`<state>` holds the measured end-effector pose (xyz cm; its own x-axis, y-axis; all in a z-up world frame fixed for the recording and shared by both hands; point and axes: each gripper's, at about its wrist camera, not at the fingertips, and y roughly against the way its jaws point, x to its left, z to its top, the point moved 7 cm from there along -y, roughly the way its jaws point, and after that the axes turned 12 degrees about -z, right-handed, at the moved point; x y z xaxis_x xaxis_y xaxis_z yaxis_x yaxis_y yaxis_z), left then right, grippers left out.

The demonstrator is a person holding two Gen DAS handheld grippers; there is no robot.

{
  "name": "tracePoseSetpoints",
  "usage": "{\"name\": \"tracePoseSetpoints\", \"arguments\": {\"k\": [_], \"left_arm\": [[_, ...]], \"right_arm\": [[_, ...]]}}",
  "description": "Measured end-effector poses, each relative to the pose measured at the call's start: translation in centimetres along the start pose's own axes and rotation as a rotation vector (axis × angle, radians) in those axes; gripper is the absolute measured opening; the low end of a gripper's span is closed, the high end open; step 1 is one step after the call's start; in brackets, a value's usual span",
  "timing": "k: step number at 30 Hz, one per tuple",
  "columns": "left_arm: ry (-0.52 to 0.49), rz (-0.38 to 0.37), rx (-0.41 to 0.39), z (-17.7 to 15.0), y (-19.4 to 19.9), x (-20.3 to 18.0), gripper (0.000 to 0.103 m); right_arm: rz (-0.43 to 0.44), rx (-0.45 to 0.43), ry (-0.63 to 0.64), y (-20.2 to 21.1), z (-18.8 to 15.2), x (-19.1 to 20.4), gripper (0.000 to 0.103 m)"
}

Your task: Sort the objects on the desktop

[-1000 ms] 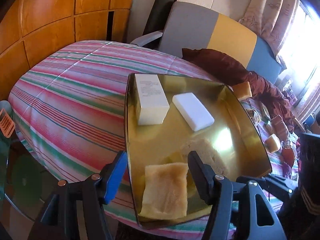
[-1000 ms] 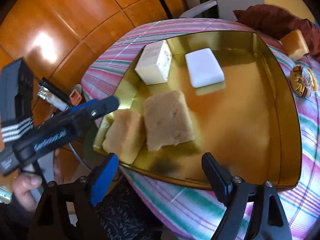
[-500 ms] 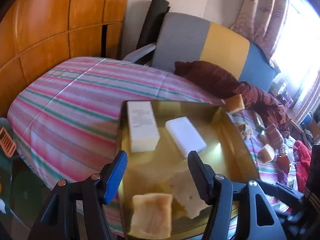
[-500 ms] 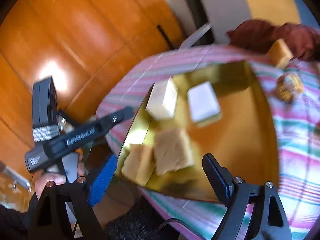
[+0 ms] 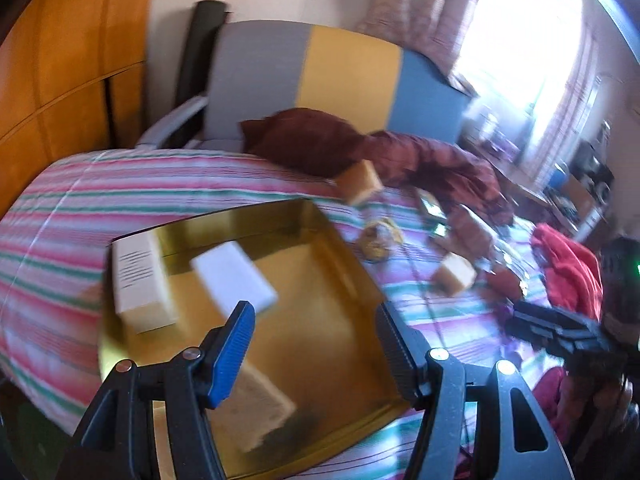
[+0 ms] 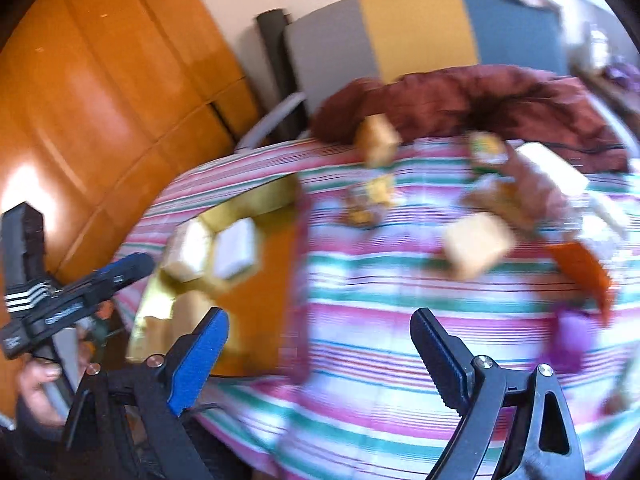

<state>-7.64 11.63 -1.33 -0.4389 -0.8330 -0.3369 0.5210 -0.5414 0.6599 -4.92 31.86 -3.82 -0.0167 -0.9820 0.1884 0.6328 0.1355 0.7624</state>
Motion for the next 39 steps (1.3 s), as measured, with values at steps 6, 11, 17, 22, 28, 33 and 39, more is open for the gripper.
{"name": "tracePoseSetpoints", "arguments": {"k": [6,11,17,22,28,33,39], "left_arm": [[-0.105,-0.076,0.068,0.3,-3.1,-5.0,0.064],[-0.152,-0.137,0.126,-0.1,-5.4,-8.2,0.064],[-0.202,-0.166,0.181,-0.6,-7.6,-10.6,0.064],[-0.196,-0.187,0.215,-0.4,-9.3,-11.4,0.064],[-0.202,-0.210,0.233,0.5,-10.6,-12.5,0.064],[-0.202,-0.224,0.245,1.4,-11.9,-13.3,0.064],[-0.183,-0.276,0.267,3.1,-14.4,-15.2,0.064]], "right_arm": [[-0.184,0.005,-0.024,1.5,0.9,-8.9,0.093],[-0.301,0.015,-0.060,1.7,1.9,-15.3,0.088],[-0.397,0.049,-0.033,0.2,2.7,-19.9,0.085],[-0.425,0.056,-0.002,-1.3,3.6,-21.4,0.085],[-0.443,0.089,0.141,-3.9,3.6,-21.0,0.095],[-0.474,0.121,0.245,-6.2,3.8,-21.0,0.096],[-0.459,0.134,0.225,-8.2,3.4,-21.7,0.071]]}}
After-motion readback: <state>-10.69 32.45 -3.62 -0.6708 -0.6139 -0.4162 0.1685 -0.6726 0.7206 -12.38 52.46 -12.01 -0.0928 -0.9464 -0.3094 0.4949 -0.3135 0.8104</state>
